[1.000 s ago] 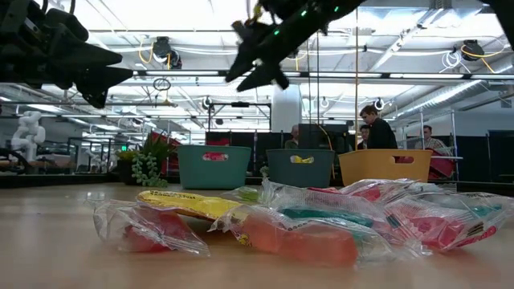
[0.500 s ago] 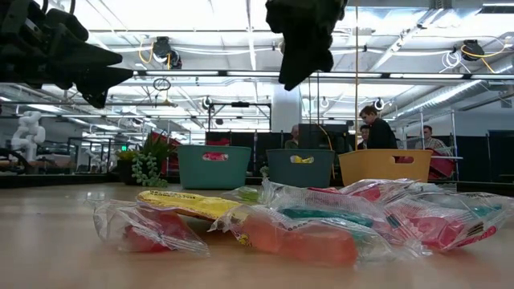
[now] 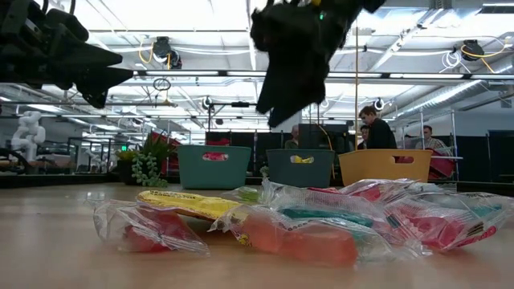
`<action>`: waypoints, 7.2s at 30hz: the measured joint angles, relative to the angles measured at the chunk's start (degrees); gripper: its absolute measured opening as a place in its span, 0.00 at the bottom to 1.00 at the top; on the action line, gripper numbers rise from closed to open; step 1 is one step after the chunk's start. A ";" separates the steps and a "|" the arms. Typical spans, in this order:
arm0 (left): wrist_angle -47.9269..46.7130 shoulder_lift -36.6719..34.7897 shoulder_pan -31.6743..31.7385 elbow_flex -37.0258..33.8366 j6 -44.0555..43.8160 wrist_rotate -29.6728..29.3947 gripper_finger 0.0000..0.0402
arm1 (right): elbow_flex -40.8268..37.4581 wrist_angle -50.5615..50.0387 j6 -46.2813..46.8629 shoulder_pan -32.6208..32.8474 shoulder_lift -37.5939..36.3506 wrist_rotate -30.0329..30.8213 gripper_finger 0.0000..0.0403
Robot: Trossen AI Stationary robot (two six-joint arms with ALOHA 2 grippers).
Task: Sort candy
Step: Put the green gummy candy into the yellow bin, then put the blue gummy candy into the yellow bin
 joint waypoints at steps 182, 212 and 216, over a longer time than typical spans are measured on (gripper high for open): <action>0.15 0.32 -0.02 -0.01 -0.50 0.68 0.45 | -21.62 -22.74 11.00 15.55 -21.90 18.16 0.01; 0.13 0.32 0.00 -0.01 1.11 0.71 0.45 | -36.85 -1.81 1.10 -25.66 -44.44 39.66 0.34; 0.13 0.32 0.00 -0.01 1.11 0.71 0.45 | -36.85 -1.83 1.10 -25.91 -44.44 39.66 0.43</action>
